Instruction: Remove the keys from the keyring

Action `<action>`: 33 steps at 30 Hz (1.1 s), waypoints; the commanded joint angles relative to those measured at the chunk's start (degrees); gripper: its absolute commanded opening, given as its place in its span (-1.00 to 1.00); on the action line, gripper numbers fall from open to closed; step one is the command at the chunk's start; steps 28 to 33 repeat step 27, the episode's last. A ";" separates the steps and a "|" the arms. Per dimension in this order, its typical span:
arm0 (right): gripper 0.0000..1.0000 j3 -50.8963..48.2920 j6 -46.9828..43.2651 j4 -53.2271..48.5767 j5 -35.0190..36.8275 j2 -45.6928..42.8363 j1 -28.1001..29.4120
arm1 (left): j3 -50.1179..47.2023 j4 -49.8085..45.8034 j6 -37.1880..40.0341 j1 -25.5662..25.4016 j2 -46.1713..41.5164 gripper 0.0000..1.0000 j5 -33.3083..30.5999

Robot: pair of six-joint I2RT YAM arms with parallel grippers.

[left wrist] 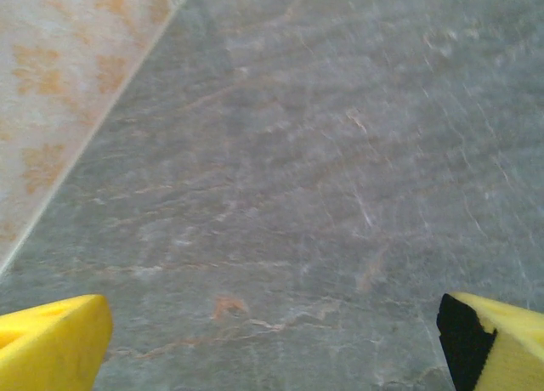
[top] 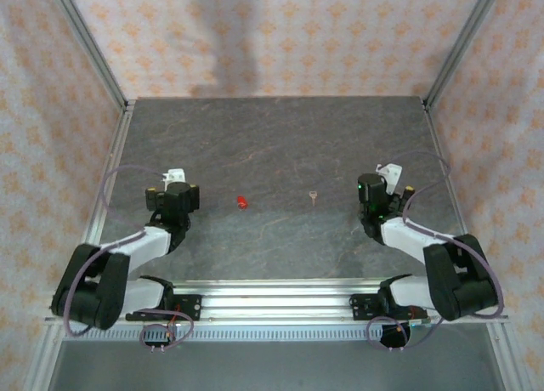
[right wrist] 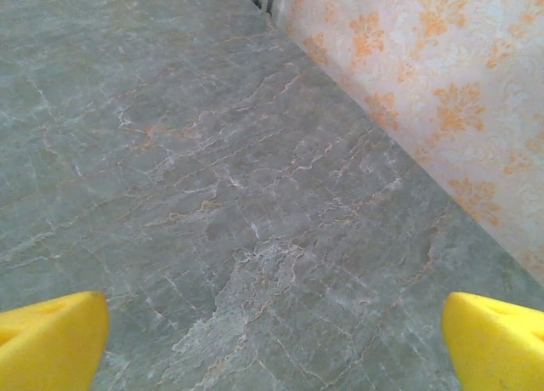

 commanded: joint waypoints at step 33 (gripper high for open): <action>0.99 0.02 -2.54 23.18 -25.26 12.75 -12.34 | 0.11 33.44 0.99 5.00 15.71 1.00 4.08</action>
